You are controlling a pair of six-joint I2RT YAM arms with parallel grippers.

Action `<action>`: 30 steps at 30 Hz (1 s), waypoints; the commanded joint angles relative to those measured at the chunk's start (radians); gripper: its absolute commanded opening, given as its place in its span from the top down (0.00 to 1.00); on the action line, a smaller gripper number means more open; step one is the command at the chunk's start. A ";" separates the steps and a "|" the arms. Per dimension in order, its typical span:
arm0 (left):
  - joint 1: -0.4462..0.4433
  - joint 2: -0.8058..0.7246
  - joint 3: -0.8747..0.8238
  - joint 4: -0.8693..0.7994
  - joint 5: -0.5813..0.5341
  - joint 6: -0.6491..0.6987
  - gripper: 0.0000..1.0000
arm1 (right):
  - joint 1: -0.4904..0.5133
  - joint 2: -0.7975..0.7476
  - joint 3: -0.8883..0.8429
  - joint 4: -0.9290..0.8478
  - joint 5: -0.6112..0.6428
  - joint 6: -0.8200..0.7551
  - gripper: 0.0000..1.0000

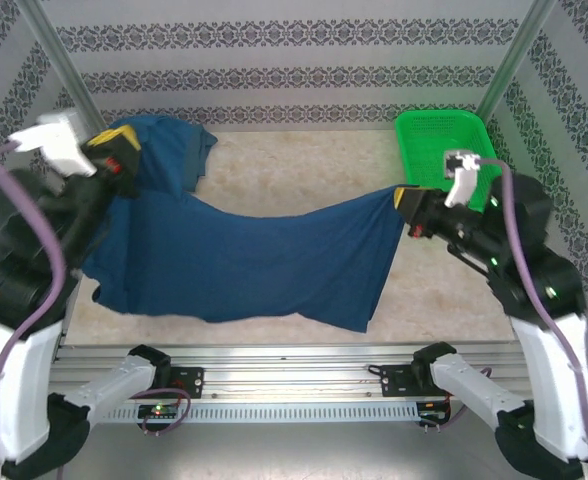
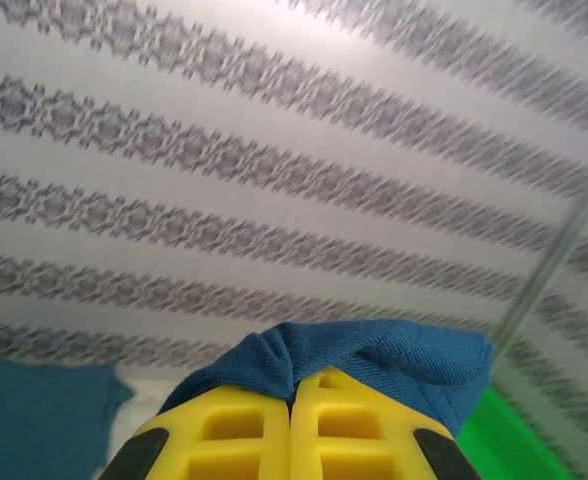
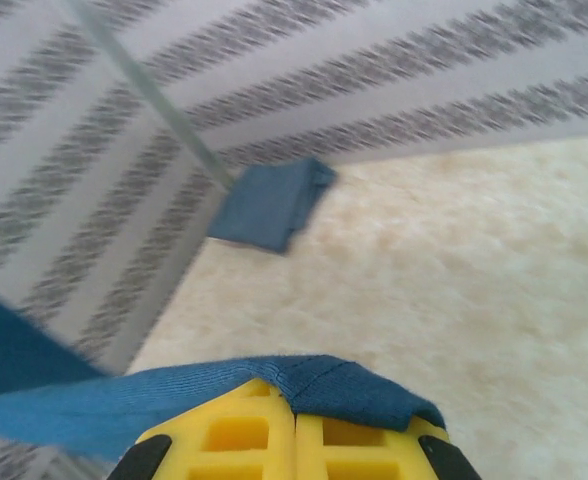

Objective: Fold and stack the t-shirts

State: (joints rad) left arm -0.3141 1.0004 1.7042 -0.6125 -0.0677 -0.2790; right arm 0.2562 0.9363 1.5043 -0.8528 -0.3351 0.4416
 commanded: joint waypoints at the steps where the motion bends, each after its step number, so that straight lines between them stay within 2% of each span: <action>1: 0.004 0.123 -0.082 0.061 -0.086 0.102 0.99 | -0.118 0.110 -0.075 0.086 -0.039 -0.049 1.00; 4: 0.053 0.252 -0.117 0.165 -0.053 0.109 1.00 | -0.225 0.227 -0.127 0.203 -0.017 -0.063 1.00; 8: 0.114 0.426 -0.095 0.261 0.016 0.089 1.00 | -0.270 0.392 -0.118 0.322 0.020 -0.085 1.00; 16: 0.184 0.792 0.070 0.346 0.094 0.099 1.00 | -0.307 0.839 0.153 0.322 0.034 -0.132 1.00; 20: 0.198 0.964 0.192 0.350 0.093 0.110 1.00 | -0.305 1.021 0.304 0.319 0.054 -0.141 0.94; 21: 0.201 1.015 0.237 0.345 0.105 0.107 1.00 | -0.304 1.072 0.359 0.310 0.063 -0.140 0.87; 22: 0.206 1.065 0.285 0.340 0.120 0.105 1.00 | -0.304 1.118 0.414 0.306 0.077 -0.147 0.75; 23: 0.212 1.113 0.330 0.331 0.118 0.092 1.00 | -0.306 1.158 0.460 0.300 0.085 -0.145 0.58; 24: 0.217 1.163 0.390 0.311 0.126 0.077 1.00 | -0.308 1.194 0.505 0.293 0.081 -0.137 0.49; 25: 0.222 1.211 0.456 0.283 0.160 0.073 1.00 | -0.313 1.219 0.539 0.304 0.047 -0.129 0.50; 26: 0.226 1.243 0.501 0.269 0.167 0.062 1.00 | -0.316 1.229 0.550 0.325 0.029 -0.113 0.43; 27: 0.229 1.280 0.539 0.264 0.161 0.036 1.00 | -0.316 1.231 0.550 0.349 0.043 -0.100 0.23; 28: 0.234 1.315 0.575 0.254 0.161 0.013 0.48 | -0.316 1.232 0.554 0.359 0.054 -0.101 0.07; 29: 0.237 1.357 0.648 0.209 0.152 0.003 0.01 | -0.316 1.232 0.568 0.342 0.069 -0.104 0.05; 30: 0.240 1.418 0.769 0.090 0.116 -0.002 0.00 | -0.316 1.227 0.582 0.302 0.078 -0.107 0.05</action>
State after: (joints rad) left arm -0.0952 2.3562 2.3001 -0.3893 0.0669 -0.2279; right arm -0.0505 2.1807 2.0228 -0.5327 -0.2794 0.3309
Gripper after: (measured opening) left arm 0.426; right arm 0.935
